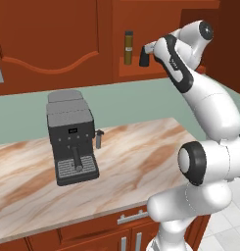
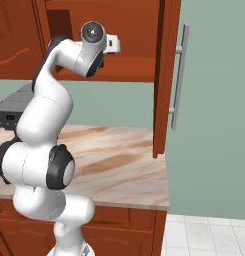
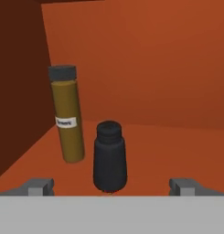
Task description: Collect the turmeric, ketchup, and shaker from the cabinet and place them next to the stove.
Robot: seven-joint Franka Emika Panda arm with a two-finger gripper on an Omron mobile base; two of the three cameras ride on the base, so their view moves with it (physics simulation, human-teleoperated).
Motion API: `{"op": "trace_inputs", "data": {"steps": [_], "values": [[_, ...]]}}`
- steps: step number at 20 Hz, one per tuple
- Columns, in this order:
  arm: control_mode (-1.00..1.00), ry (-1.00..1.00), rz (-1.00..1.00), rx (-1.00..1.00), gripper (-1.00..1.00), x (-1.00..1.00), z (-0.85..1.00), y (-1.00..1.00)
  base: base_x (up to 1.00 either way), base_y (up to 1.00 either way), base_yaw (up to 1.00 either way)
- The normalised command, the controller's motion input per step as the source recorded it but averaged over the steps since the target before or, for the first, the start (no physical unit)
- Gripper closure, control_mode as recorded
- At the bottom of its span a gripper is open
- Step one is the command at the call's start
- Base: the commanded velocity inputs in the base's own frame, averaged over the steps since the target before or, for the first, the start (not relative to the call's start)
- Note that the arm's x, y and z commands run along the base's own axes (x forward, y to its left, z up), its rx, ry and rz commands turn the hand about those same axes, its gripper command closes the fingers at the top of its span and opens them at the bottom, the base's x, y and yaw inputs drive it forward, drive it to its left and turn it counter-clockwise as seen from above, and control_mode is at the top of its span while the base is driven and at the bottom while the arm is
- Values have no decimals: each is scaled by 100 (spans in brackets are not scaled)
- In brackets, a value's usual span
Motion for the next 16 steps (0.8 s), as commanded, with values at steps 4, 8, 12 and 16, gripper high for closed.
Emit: {"op": "trace_inputs", "data": {"steps": [4,8,12,16], "values": [[-100,0,0,0,-100,29,0,0,0,0,0],[-100,1,0,0,-100,27,0,0,0,0,0],[-100,2,0,0,-100,27,-1,0,0,0,0],[-100,1,0,0,-100,24,-9,3,0,0,0]]}}
